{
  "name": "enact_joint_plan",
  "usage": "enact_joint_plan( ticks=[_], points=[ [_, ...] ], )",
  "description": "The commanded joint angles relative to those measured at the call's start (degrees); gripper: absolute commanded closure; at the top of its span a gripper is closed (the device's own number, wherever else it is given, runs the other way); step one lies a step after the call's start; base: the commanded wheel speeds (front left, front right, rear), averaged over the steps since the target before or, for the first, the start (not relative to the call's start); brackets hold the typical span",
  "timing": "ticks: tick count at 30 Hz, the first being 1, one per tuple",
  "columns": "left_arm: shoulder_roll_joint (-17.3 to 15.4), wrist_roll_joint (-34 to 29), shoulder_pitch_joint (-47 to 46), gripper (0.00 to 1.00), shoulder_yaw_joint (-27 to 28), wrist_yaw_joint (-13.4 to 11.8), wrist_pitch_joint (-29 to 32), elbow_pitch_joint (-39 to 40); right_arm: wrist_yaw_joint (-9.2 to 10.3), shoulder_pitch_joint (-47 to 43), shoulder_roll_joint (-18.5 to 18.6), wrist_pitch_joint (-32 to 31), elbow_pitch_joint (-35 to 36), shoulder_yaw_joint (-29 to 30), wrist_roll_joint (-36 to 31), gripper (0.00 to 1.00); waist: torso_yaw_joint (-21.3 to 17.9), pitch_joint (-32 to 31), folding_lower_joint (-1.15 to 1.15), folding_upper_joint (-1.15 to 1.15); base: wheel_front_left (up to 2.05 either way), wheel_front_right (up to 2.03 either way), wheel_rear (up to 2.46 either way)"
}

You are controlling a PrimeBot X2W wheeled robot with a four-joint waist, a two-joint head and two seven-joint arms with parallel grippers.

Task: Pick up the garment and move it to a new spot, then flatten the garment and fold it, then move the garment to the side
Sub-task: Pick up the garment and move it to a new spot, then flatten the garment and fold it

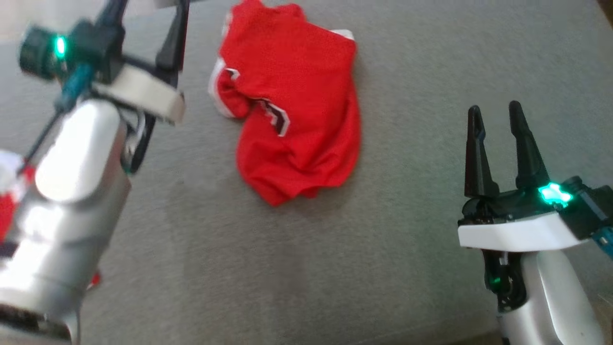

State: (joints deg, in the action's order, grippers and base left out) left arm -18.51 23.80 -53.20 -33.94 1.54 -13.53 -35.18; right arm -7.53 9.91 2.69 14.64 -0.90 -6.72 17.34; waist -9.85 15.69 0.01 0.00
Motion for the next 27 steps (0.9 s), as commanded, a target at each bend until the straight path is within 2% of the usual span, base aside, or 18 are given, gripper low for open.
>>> enact_joint_plan(
  ticks=[1,9,12,16,20,24,27],
  points=[
    [-2.25,0.33,-0.24,0.0,2.48,-0.13,-0.57,1.55,0.04,0.25,0.19,0.36,1.59,-1.14,-0.49,0.0,3.28,-2.69,-0.01,0.0,0.0,0.0,0.0],
    [-2.41,0.08,17.19,0.0,4.46,-2.45,-1.44,11.54,0.04,-3.15,0.19,0.36,0.6,1.41,-3.4,0.0,11.96,-8.17,-0.01,0.0,0.0,0.0,0.0],
    [-1.8,-0.78,24.3,0.0,5.32,-3.79,-1.45,16.01,0.04,-4.62,0.19,0.36,0.45,2.37,-3.64,0.0,13.96,-9.58,-0.01,0.0,0.0,0.0,0.0],
    [0.49,-0.33,32.49,0.0,8.95,-5.96,-1.46,21.4,0.04,-6.18,0.19,0.36,0.64,2.47,-3.74,0.0,15.5,-10.49,-0.01,0.0,0.0,0.0,0.0],
    [3.48,-1.51,38.9,0.0,12.29,-6.88,-1.46,25.43,0.04,-7.72,0.19,0.36,0.22,2.33,-4.13,0.0,16.08,-11.3,-0.01,0.0,0.0,0.0,0.0],
    [6.76,-3.05,43.18,0.0,15.51,-6.65,-1.46,27.78,0.04,-8.58,0.19,0.36,-0.37,1.99,-4.75,0.0,16.12,-11.8,-0.01,0.0,0.0,0.0,0.0],
    [8.38,-4.78,44.55,0.0,16.75,-5.44,-1.46,28.23,0.04,-8.73,0.19,0.36,-0.27,1.28,-5.18,0.0,16.56,-11.9,-0.01,0.0,0.0,0.0,0.0]
  ],
)
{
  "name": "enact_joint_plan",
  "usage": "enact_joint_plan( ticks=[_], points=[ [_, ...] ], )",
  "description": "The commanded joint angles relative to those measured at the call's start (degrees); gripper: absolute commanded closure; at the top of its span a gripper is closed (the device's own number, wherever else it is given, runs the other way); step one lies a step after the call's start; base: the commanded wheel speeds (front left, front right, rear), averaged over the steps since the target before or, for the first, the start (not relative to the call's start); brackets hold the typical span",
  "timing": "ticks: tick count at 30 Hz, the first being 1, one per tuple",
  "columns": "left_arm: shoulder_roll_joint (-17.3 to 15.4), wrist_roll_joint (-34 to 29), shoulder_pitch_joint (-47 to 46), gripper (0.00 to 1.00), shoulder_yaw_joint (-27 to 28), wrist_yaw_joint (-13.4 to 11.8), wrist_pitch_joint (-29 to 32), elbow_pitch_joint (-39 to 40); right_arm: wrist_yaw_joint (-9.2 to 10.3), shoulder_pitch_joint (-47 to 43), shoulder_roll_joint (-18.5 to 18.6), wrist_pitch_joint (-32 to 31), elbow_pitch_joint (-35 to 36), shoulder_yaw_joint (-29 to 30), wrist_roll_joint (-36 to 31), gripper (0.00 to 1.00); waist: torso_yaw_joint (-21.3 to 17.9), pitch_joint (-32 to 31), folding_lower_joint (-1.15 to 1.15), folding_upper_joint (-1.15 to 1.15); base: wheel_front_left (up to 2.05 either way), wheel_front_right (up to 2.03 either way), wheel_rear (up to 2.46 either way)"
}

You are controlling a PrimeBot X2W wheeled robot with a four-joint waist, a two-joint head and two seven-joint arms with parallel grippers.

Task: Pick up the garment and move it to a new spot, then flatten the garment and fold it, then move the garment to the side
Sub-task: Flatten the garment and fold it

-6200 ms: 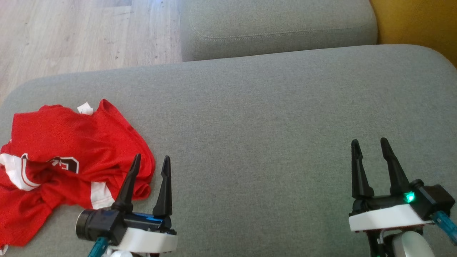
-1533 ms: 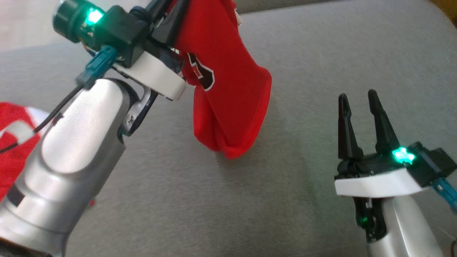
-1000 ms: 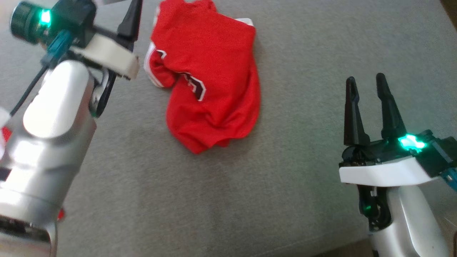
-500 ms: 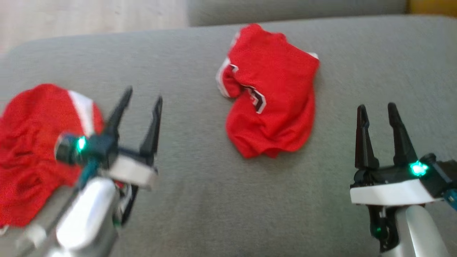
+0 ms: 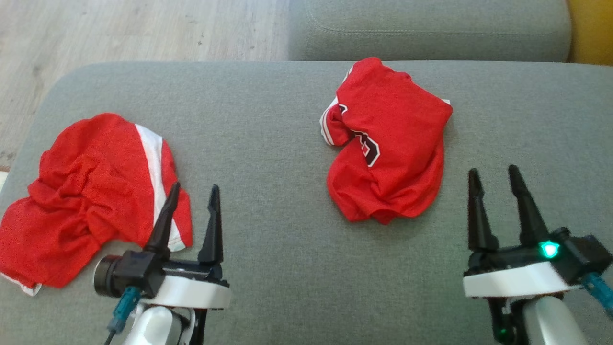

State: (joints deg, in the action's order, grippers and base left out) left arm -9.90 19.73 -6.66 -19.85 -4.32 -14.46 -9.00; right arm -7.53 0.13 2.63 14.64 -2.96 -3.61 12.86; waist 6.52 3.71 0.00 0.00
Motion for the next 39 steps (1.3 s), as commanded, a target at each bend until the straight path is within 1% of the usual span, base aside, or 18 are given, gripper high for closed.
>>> enact_joint_plan(
  ticks=[1,4,7,11,15,16,17,20,26,27,28,33,36,39],
  points=[
    [0.07,-1.39,-1.87,0.0,2.83,1.01,-0.53,2.02,0.04,1.17,0.25,0.36,1.87,-2.26,-0.99,0.0,0.37,0.14,0.0,0.0,0.0,0.0,0.0],
    [0.63,-2.82,-2.02,0.0,3.87,2.33,-0.53,1.52,0.04,1.78,0.25,0.36,1.36,-3.79,-1.86,0.0,1.09,0.47,0.0,0.0,0.0,0.0,0.0],
    [1.3,-3.71,-2.33,0.0,4.88,3.5,-0.53,0.96,0.04,2.76,0.25,0.36,-1.32,-6.45,-3.43,0.0,2.05,1.18,0.0,0.0,0.0,0.0,0.0],
    [2.6,-4.77,-2.59,0.0,5.21,5.07,-0.53,-0.19,0.04,5.44,0.25,0.36,-8.2,-11.18,-6.69,0.0,3.59,2.73,0.0,0.0,0.0,0.0,0.0],
    [4.06,-5.45,-2.87,0.0,5.19,6.46,-0.53,-1.48,0.04,9.35,0.25,-0.04,-17.05,-13.73,-8.14,0.0,5.35,4.14,0.0,0.0,0.0,0.0,0.0],
    [4.06,-5.45,-2.87,0.0,5.19,6.46,-0.53,-1.48,0.04,9.35,0.25,-0.04,-17.05,-13.73,-8.14,0.0,5.35,4.14,0.0,0.0,0.0,0.0,0.0],
    [4.35,-5.57,-2.93,0.0,5.07,6.83,-0.53,-1.94,0.04,10.39,0.25,-0.28,-19.08,-13.85,-8.4,0.0,5.8,4.46,0.0,0.0,0.0,0.0,0.0],
    [4.69,-6.79,-3.75,0.0,4.64,7.64,-0.53,-3.43,0.04,13.51,0.25,-1.0,-24.88,-13.01,-13.89,0.0,7.06,5.4,0.0,0.0,0.0,0.0,0.0],
    [5.57,-7.27,-5.02,0.0,6.0,8.36,-0.53,-3.96,0.04,17.13,0.25,-3.77,-34.21,-11.12,-15.05,0.0,8.67,6.08,0.0,0.0,0.0,0.0,0.0],
    [5.7,-7.36,-5.06,0.0,6.18,8.44,-0.53,-3.96,0.04,17.57,0.25,-4.19,-35.37,-11.31,-14.37,0.4,8.77,6.14,0.0,0.0,0.0,0.0,0.0],
    [5.91,-7.52,-4.96,0.0,6.58,8.62,-0.53,-4.04,0.04,18.5,0.25,-4.05,-36.86,-11.57,-13.33,1.0,8.66,6.09,0.0,0.0,0.0,0.0,0.0],
    [6.27,-7.9,-4.08,0.0,7.66,9.0,-0.53,-4.4,0.04,19.8,0.25,-1.88,-37.57,-9.98,-12.72,1.0,6.75,5.03,0.0,0.0,0.0,0.0,0.0],
    [6.43,-8.11,-3.7,0.0,8.22,9.21,-0.53,-4.35,0.04,19.22,0.27,-1.02,-36.42,-6.15,-13.72,1.0,4.93,3.92,0.0,0.0,0.0,0.0,0.0],
    [6.56,-8.29,-3.24,0.0,8.78,9.35,-0.53,-4.27,0.04,17.59,1.56,-0.67,-33.83,-1.75,-15.47,1.0,2.9,2.68,0.0,0.0,0.0,0.0,0.0]
  ],
)
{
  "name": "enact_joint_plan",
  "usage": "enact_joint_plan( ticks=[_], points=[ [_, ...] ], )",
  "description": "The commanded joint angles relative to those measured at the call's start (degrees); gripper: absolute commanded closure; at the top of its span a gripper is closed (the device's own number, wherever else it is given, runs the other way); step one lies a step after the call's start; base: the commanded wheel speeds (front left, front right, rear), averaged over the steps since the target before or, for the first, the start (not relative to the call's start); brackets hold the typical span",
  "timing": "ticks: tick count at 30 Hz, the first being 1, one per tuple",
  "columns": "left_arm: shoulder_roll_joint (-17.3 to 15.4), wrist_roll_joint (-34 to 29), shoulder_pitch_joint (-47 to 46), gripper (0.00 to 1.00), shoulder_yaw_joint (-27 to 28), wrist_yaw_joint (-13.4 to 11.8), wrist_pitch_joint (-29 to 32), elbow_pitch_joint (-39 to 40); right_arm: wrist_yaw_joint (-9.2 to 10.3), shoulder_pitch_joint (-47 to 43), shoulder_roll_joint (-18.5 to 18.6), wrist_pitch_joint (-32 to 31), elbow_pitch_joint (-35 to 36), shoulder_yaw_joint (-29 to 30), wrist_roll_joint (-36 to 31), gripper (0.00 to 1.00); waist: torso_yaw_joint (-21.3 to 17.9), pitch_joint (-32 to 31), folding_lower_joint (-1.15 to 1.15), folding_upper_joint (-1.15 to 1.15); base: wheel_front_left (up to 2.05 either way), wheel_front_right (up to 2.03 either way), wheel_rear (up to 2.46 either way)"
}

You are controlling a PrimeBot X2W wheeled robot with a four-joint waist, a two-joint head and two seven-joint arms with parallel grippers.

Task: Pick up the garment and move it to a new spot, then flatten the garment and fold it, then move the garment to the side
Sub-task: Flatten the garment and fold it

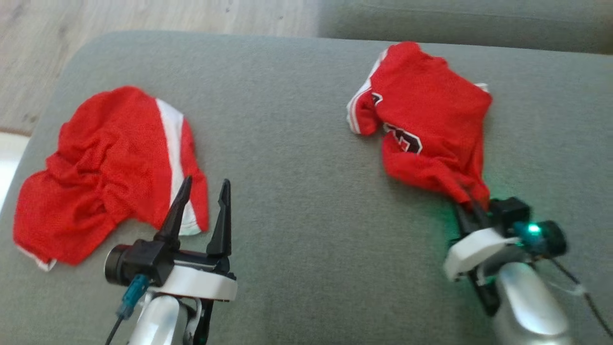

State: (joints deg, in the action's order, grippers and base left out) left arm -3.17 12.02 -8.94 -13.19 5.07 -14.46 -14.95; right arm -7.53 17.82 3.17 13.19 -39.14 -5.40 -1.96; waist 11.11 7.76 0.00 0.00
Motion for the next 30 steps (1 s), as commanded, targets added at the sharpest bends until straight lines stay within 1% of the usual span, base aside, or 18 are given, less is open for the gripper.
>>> enact_joint_plan(
  ticks=[1,4,7,9,11,12,13,14,17,22,24,30],
  points=[
    [-0.14,-0.64,-0.73,0.0,2.21,0.03,-0.53,1.6,0.04,-0.87,1.72,0.72,3.36,1.84,-1.25,1.0,-2.32,-1.91,0.0,0.0,0.0,0.0,0.0],
    [-0.02,-0.78,-0.2,0.0,2.5,0.1,-0.53,1.54,0.04,-3.18,3.64,-0.86,7.02,8.06,-3.34,1.0,-3.82,-2.99,0.0,0.0,0.0,0.0,0.0],
    [0.11,-0.68,0.12,0.0,2.34,0.17,-0.53,1.81,0.04,-5.33,4.44,-3.01,10.79,14.09,-5.21,1.0,-4.66,-3.76,0.0,0.0,0.0,0.0,0.0],
    [0.17,-0.55,0.38,0.0,2.17,0.19,-0.53,1.79,0.04,-6.41,4.41,-4.49,12.59,17.82,-6.57,1.0,-4.94,-4.13,0.0,0.0,0.0,0.0,0.0],
    [0.21,-0.54,0.63,0.0,1.95,0.14,-0.53,1.78,0.04,-6.84,3.43,-5.76,13.87,21.68,-7.3,1.0,-5.11,-4.34,0.0,0.0,0.0,0.0,0.0],
    [0.22,-0.52,0.75,0.0,1.85,0.13,-0.53,1.77,0.04,-6.87,2.88,-6.26,14.38,23.36,-7.88,0.98,-5.16,-4.41,0.0,0.0,0.0,0.0,0.0],
    [0.23,-0.49,0.83,0.0,1.75,0.14,-0.53,1.75,0.04,-6.89,2.43,-6.53,14.91,24.57,-8.91,0.21,-5.14,-4.45,0.0,0.0,0.0,0.0,0.0],
    [0.24,-0.47,0.88,0.0,1.63,0.17,-0.53,1.72,0.04,-6.84,1.89,-6.62,15.3,25.53,-9.54,0.0,-5.08,-4.46,0.0,0.0,0.0,0.0,0.0],
    [0.26,-0.38,0.97,0.0,1.4,0.25,-0.53,1.63,0.04,-6.71,0.59,-6.11,16.21,26.1,-10.68,0.0,-4.85,-4.48,0.0,0.0,0.0,0.0,0.0],
    [0.28,-0.18,0.97,0.0,1.61,0.3,-0.53,1.62,0.04,-6.68,-0.16,-3.14,18.35,23.94,-9.79,0.0,-4.68,-4.53,0.0,0.0,0.0,0.0,0.0],
    [0.28,-0.14,1.03,0.0,1.72,0.29,-0.53,1.66,0.04,-6.97,-0.24,-1.69,19.43,21.28,-7.04,0.0,-4.68,-4.64,0.0,0.0,0.0,0.0,0.0],
    [0.28,0.07,1.2,0.0,1.7,0.2,-0.53,2.18,0.04,-10.32,-0.27,0.82,24.47,9.38,1.65,0.0,-4.83,-4.92,0.0,0.0,0.0,0.0,0.0]
  ],
)
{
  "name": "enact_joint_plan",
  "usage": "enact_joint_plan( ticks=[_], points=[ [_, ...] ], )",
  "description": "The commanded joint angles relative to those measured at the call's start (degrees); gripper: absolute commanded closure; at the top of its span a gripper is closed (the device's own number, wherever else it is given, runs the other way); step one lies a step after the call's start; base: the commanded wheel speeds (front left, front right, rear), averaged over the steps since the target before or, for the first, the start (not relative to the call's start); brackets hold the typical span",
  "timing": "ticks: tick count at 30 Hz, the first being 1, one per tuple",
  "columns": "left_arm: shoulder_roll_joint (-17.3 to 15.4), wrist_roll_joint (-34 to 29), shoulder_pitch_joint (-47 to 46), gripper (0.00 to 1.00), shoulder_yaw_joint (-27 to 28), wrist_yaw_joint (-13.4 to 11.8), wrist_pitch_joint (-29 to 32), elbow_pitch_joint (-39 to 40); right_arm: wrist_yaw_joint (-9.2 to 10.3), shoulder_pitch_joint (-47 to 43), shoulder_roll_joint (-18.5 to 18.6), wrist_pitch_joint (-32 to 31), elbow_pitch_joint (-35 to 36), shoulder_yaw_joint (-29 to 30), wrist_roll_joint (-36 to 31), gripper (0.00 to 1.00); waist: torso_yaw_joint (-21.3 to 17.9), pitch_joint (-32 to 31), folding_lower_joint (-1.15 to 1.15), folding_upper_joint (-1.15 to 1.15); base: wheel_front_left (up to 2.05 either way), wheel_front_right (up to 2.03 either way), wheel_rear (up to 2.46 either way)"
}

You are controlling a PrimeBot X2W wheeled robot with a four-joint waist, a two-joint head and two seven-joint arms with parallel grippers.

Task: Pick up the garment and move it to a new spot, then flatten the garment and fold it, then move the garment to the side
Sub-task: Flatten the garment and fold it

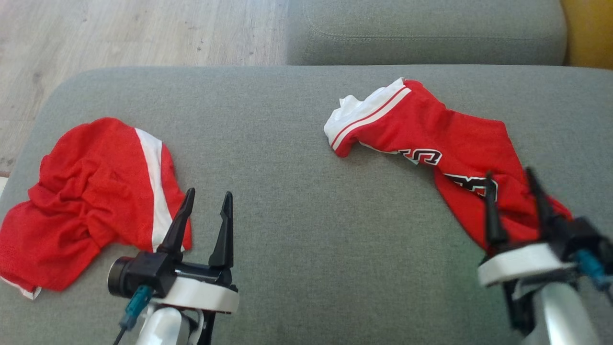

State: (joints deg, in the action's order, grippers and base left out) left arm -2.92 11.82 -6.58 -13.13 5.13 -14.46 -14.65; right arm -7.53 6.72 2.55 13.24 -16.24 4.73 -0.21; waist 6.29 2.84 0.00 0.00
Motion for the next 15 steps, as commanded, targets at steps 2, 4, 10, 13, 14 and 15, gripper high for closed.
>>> enact_joint_plan(
  ticks=[2,4,10,13,14,15],
  points=[
    [0.03,0.3,-1.01,0.0,1.43,0.15,-0.53,2.09,0.04,-0.6,0.34,1.14,3.1,-3.64,1.85,0.0,0.03,-0.09,0.0,0.0,0.0,0.0,0.0],
    [0.03,0.31,-0.89,0.0,1.24,0.17,-0.53,2.25,0.04,-1.83,0.34,1.38,3.98,-5.75,3.23,0.0,0.16,-0.07,0.0,0.0,0.0,0.0,0.0],
    [0.03,0.28,-1.04,0.0,0.37,0.38,-0.53,2.69,0.04,-2.97,0.33,1.65,4.68,-7.9,4.3,0.0,1.06,0.76,0.0,0.0,0.0,0.0,0.0],
    [0.03,0.4,-1.46,0.0,-0.13,0.49,-0.53,2.66,0.04,-1.64,0.33,1.68,4.7,-7.84,3.71,0.0,1.96,1.84,0.0,0.0,0.0,0.0,0.0],
    [0.04,0.51,-1.64,0.0,-0.34,0.52,-0.53,2.65,0.04,-0.93,0.33,1.69,4.56,-7.87,3.09,0.0,2.34,2.34,0.0,0.0,0.0,0.0,0.0],
    [0.04,0.66,-1.83,0.0,-0.62,0.52,-0.53,2.66,0.04,-0.1,0.33,1.62,4.33,-7.76,2.52,0.0,2.76,2.93,0.0,0.0,0.0,0.0,0.0]
  ],
)
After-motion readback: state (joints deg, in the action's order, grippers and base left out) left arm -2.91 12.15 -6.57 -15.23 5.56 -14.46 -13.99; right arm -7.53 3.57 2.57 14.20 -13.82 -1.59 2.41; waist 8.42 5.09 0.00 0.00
